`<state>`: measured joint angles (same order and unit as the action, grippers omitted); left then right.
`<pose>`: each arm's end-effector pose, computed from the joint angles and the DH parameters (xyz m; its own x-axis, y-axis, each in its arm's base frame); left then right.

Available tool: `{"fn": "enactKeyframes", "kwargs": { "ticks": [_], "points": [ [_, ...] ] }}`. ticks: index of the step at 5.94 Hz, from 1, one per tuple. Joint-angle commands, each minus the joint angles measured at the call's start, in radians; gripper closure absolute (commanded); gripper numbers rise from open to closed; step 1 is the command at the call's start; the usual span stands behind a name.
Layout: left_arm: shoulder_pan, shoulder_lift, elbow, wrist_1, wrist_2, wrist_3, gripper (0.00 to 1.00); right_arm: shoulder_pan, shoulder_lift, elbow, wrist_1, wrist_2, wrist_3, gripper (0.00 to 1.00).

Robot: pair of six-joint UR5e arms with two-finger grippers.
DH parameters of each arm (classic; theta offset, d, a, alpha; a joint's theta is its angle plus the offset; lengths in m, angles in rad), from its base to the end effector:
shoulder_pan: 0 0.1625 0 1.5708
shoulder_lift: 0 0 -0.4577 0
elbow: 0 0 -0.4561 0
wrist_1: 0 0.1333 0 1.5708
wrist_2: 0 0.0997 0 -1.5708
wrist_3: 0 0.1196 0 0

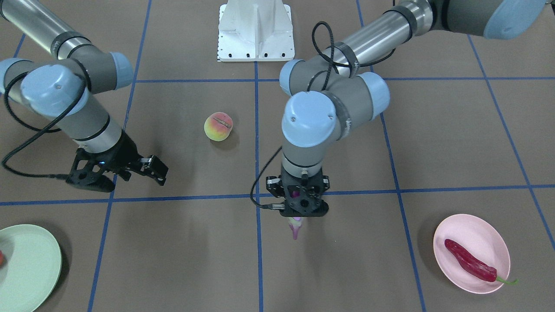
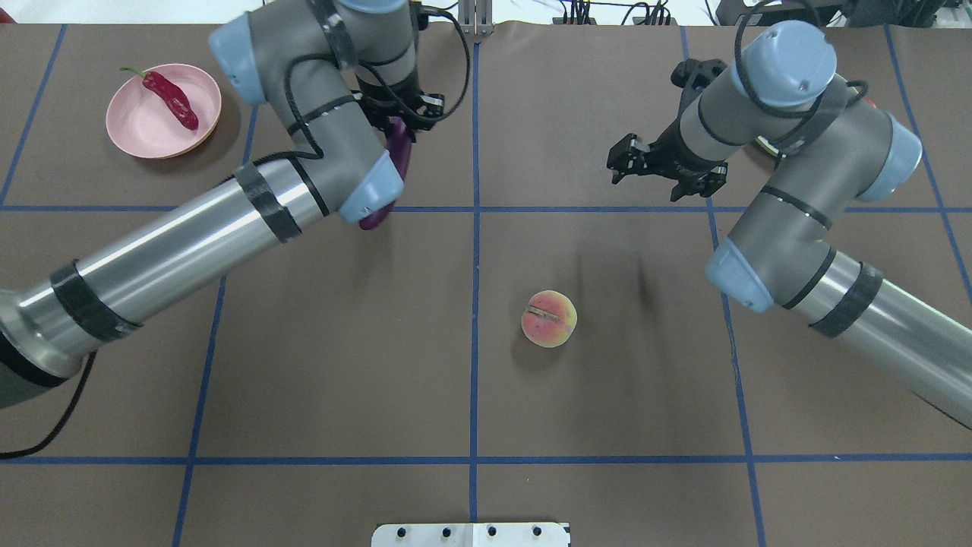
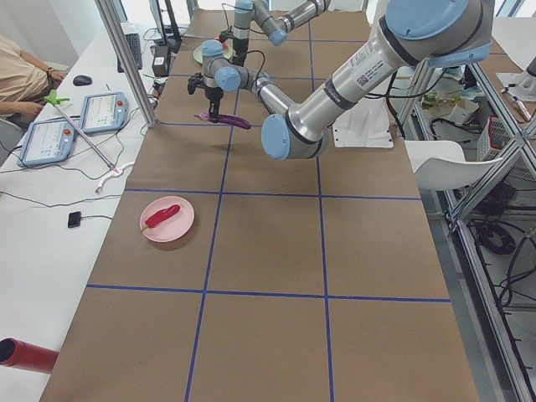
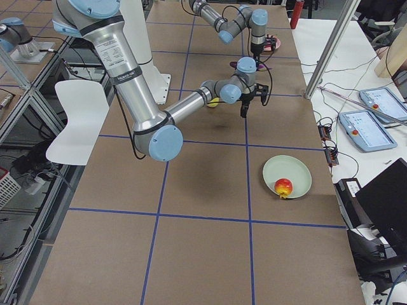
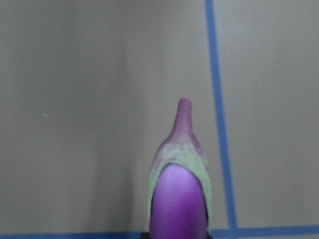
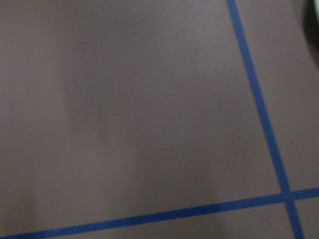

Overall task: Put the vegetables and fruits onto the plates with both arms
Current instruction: 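Carry the eggplant to the pink plate and release it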

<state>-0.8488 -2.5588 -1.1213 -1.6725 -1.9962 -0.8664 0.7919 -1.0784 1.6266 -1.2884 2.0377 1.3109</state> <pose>0.5442 -0.7450 0.2083 0.7410 0.0510 -0.6695 0.0535 0.9894 0.1346 -0.4715 -0.5908 0.3265 0.5612 0.2419 0.7915 -0.2668 0.9582 -0.1036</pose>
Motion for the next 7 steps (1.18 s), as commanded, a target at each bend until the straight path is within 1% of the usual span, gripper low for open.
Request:
{"fn": "enactKeyframes", "kwargs": {
  "ticks": [1, 2, 3, 4, 5, 6, 7],
  "points": [
    [-0.16, 0.038, 0.165, -0.004, -0.003, 0.127, 1.0, -0.104, -0.001, 0.057, -0.003, -0.059, 0.117, 0.0],
    [-0.221, 0.038, 0.277, -0.051, -0.003, 0.138, 1.0, -0.126, -0.005, 0.08, -0.005, -0.077, 0.142, 0.0],
    [-0.29, 0.038, 0.375, -0.119, -0.003, 0.136, 1.0, -0.131, -0.015, 0.097, -0.005, -0.077, 0.152, 0.0],
    [-0.326, 0.042, 0.468, -0.2, 0.013, 0.135, 1.0, -0.132, -0.017, 0.101, -0.005, -0.076, 0.152, 0.0],
    [-0.34, 0.042, 0.53, -0.266, 0.049, 0.132, 1.0, -0.132, -0.017, 0.101, -0.005, -0.074, 0.152, 0.0],
    [-0.335, 0.042, 0.56, -0.306, 0.056, 0.13, 1.0, -0.132, -0.018, 0.098, -0.005, -0.076, 0.151, 0.0],
    [-0.323, 0.042, 0.581, -0.344, 0.056, 0.13, 0.93, -0.134, -0.021, 0.098, -0.005, -0.076, 0.152, 0.0]
  ]
}}
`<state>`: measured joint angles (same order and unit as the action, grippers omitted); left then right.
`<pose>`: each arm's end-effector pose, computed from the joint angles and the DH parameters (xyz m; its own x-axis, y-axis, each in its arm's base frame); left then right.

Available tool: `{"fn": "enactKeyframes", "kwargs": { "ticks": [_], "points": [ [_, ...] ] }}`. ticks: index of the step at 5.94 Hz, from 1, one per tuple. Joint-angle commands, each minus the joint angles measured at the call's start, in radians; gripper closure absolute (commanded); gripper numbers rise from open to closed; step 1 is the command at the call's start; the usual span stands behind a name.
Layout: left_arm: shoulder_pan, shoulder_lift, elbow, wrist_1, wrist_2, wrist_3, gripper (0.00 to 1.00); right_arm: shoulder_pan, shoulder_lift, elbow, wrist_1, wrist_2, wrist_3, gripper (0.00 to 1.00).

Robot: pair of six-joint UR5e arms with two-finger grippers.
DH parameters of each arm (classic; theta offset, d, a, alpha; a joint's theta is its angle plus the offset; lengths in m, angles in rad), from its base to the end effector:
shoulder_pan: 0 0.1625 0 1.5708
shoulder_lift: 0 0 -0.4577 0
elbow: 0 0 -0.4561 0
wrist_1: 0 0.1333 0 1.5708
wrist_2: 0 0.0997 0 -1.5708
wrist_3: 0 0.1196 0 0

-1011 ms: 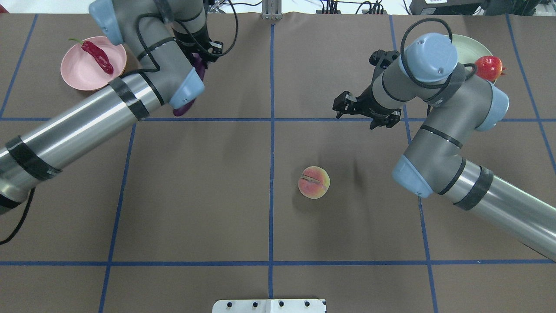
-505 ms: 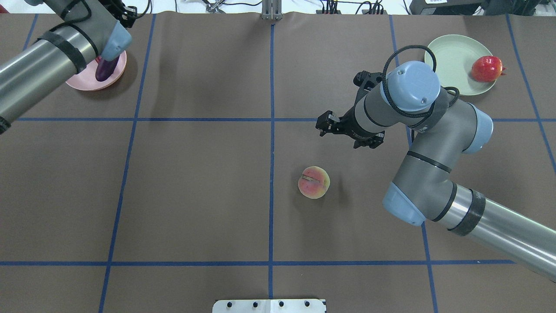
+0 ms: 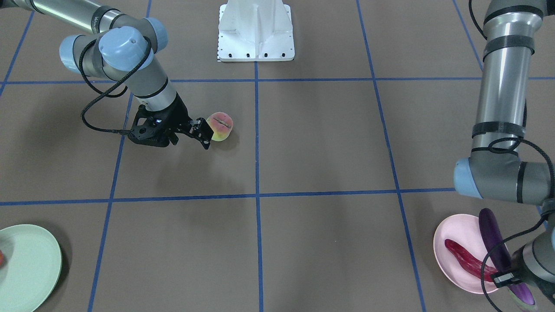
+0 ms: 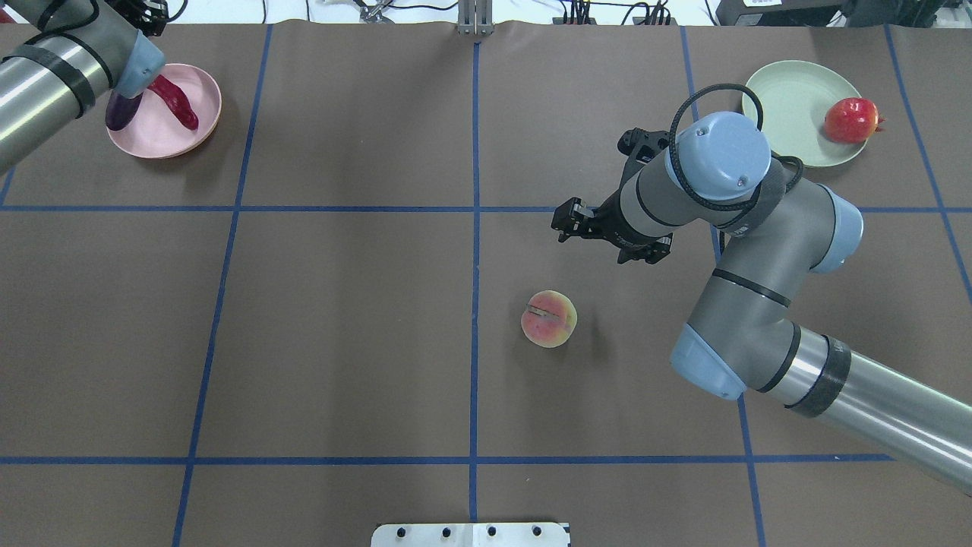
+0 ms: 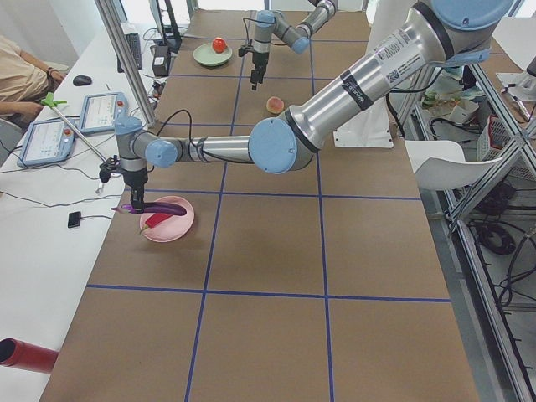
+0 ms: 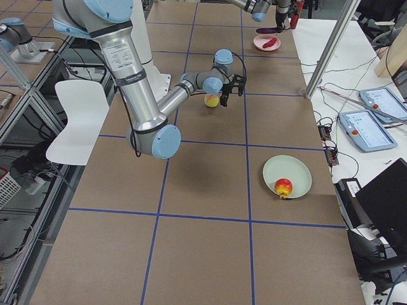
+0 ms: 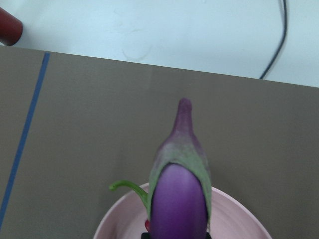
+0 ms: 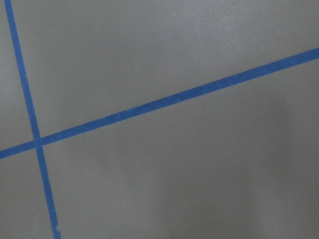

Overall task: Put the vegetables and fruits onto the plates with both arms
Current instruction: 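Carry the eggplant to the pink plate and release it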

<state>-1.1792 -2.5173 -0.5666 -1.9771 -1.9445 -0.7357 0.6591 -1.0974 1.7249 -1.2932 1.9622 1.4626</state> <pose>0.2830 -0.9201 0.5269 0.8434 -0.2341 -0.4836 0.2796 0.9598 0.0230 -0.5206 -0.5142 0.2919 0.5209 0.2773 0.8073 -0.2743 0.9500 -0.1493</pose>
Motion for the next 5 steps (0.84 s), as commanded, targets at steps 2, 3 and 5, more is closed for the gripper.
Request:
{"fn": "enactKeyframes", "kwargs": {
  "ticks": [2, 3, 5],
  "points": [
    [0.049, 0.0, 0.039, -0.08, 0.005, -0.002, 0.56, 0.001, -0.007, -0.001, 0.0, 0.0, -0.001, 0.0],
    [0.059, 0.003, 0.042, -0.086, 0.009, -0.002, 0.49, 0.001, -0.007, -0.001, 0.0, 0.0, -0.001, 0.0],
    [0.072, 0.003, 0.039, -0.088, 0.028, -0.002, 0.0, 0.002, -0.013, 0.002, 0.0, 0.001, -0.001, 0.0]
  ]
}}
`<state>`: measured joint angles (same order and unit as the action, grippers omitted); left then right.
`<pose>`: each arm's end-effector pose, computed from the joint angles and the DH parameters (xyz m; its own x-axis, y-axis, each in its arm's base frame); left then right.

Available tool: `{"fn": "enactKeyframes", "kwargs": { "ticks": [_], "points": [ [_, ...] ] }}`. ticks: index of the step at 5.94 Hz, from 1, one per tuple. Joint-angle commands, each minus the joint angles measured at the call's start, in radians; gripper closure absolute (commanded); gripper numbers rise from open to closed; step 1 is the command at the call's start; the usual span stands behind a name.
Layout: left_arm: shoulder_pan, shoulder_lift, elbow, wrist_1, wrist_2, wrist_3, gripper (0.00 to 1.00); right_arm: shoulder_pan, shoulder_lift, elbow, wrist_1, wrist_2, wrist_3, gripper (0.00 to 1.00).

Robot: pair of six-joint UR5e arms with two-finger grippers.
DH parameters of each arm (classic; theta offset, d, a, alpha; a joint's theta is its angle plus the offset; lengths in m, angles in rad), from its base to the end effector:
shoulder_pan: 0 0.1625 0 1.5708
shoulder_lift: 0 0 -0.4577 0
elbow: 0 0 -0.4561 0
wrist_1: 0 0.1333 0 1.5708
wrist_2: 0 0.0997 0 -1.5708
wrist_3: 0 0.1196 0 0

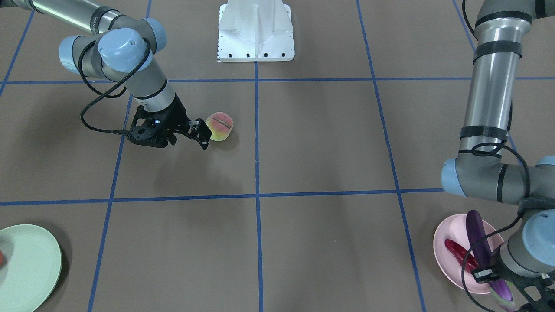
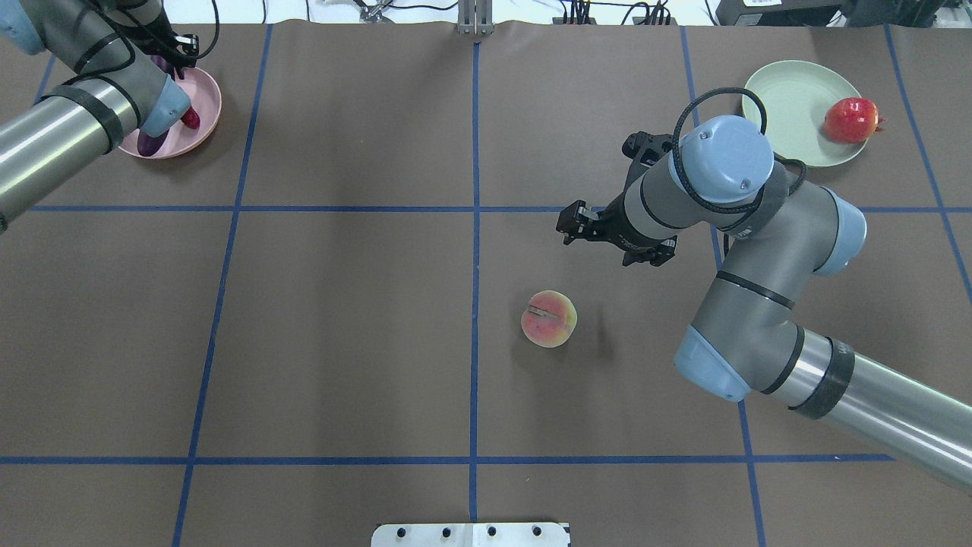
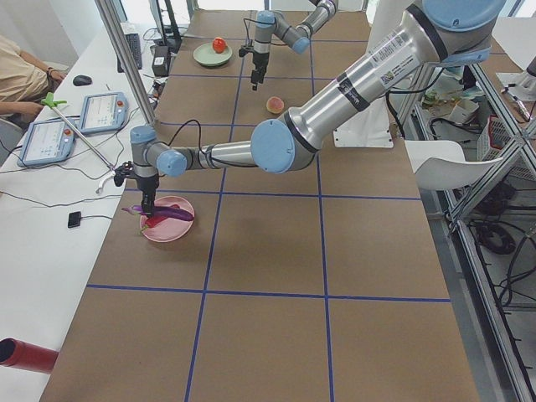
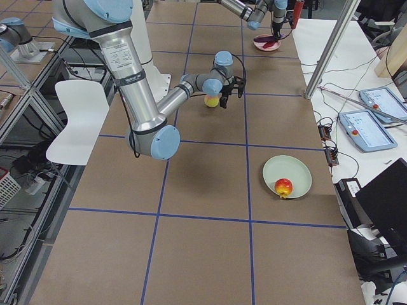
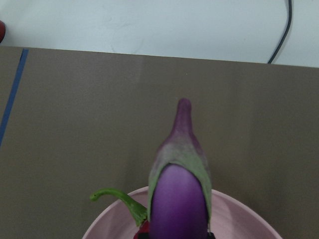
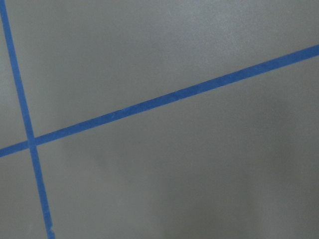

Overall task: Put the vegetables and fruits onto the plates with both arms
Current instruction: 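Carry the eggplant to the pink plate and release it, then lower the right gripper onto the peach and grasp it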

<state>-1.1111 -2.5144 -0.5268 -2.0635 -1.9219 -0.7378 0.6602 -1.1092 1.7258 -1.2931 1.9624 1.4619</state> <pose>0.3431 -0.9007 0.5425 0.8553 -0.1616 -0.4923 0.2234 0.9723 0.0691 -0.5186 -0.5136 0.3000 0.5276 0.2825 0.8011 -0.2761 0.9489 -0.1528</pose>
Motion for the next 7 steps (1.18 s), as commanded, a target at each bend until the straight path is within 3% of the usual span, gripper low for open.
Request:
{"fn": "enactKeyframes", "kwargs": {
  "ticks": [1, 2, 4, 6, 7],
  "points": [
    [0.001, -0.001, -0.018, 0.002, 0.003, 0.0, 0.0, 0.002, -0.006, 0.006, 0.0, 0.0, 0.0, 0.0],
    [-0.012, 0.0, -0.092, 0.031, -0.015, 0.0, 0.0, 0.001, -0.027, 0.027, 0.0, 0.0, 0.0, 0.0],
    [-0.015, 0.034, -0.364, 0.292, -0.101, -0.003, 0.0, -0.052, -0.088, 0.087, 0.0, -0.02, 0.005, 0.0],
    [-0.009, 0.051, -0.44, 0.324, -0.135, -0.055, 0.0, -0.14, -0.02, 0.098, -0.078, -0.046, 0.102, 0.0],
    [-0.007, 0.052, -0.446, 0.325, -0.135, -0.055, 0.0, -0.198, -0.009, 0.095, -0.077, -0.115, 0.127, 0.0]
  ]
}}
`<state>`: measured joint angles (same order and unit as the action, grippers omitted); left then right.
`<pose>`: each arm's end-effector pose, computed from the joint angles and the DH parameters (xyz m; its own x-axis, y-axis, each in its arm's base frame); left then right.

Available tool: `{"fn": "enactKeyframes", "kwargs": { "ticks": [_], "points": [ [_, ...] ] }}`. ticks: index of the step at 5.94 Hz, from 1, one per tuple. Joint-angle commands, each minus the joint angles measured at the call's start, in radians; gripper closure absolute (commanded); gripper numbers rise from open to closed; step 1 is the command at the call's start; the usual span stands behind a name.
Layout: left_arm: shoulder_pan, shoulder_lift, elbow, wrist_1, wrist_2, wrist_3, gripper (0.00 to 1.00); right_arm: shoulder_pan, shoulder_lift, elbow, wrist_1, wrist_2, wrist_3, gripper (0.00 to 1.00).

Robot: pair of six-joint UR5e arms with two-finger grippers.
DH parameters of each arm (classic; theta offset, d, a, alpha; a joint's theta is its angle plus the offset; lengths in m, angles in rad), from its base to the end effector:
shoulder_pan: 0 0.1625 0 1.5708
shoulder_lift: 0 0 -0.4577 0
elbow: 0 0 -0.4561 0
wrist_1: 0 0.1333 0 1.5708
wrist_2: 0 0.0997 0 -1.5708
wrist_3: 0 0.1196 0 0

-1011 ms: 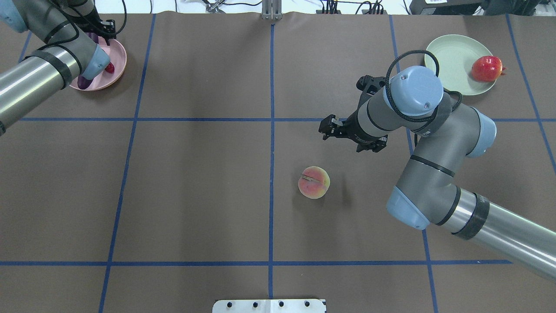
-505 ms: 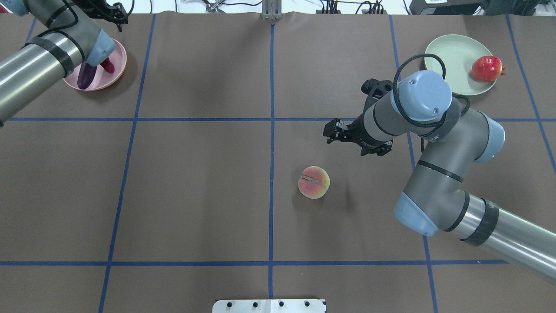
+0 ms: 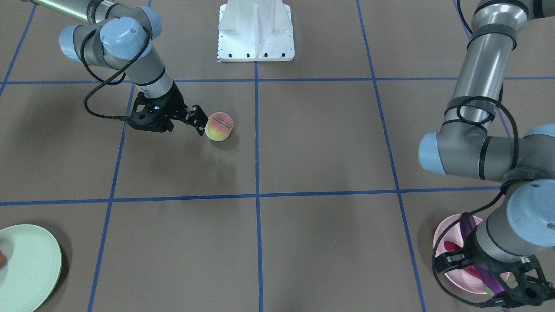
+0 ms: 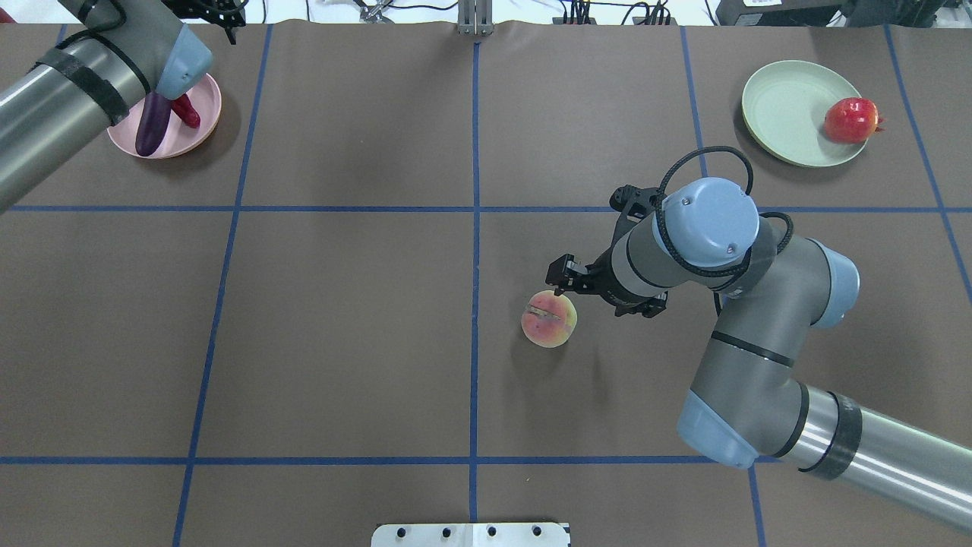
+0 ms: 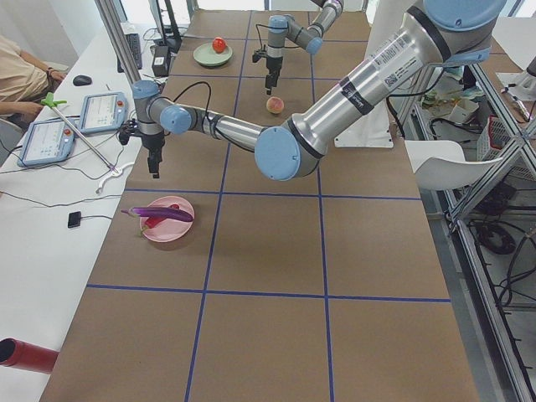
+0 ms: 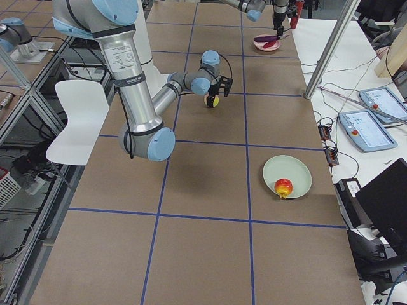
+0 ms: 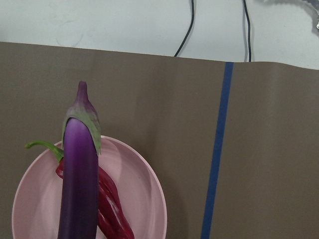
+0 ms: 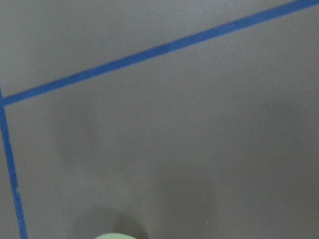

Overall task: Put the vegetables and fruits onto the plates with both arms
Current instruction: 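Lower the right gripper onto the peach and grasp it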

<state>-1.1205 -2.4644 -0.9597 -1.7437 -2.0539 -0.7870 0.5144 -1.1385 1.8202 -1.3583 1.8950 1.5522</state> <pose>0.3351 -0.8719 0.3734 0.7769 -0.1707 -0.6060 0.2257 0.9741 0.0150 -0.5597 -0.4257 0.2839 0.5497 0.2904 0.7833 -0.2400 0.9530 -0.1849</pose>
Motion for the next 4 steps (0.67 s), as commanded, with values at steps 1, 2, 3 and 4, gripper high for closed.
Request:
{"fn": "enactKeyframes", "kwargs": {
  "ticks": [1, 2, 3, 4],
  "points": [
    [0.004, 0.004, -0.014, 0.004, -0.003, -0.008, 0.0, -0.066, 0.041, -0.01, -0.015, -0.062, 0.04, 0.0],
    [0.004, 0.01, -0.03, 0.004, -0.003, -0.008, 0.0, -0.083, 0.036, -0.015, -0.019, -0.063, 0.037, 0.0],
    [0.005, 0.025, -0.052, 0.004, -0.003, -0.021, 0.0, -0.083, 0.064, -0.019, -0.089, -0.067, 0.032, 0.0],
    [0.007, 0.03, -0.071, 0.004, -0.003, -0.034, 0.0, -0.083, 0.084, -0.033, -0.097, -0.067, 0.038, 0.0]
  ]
}}
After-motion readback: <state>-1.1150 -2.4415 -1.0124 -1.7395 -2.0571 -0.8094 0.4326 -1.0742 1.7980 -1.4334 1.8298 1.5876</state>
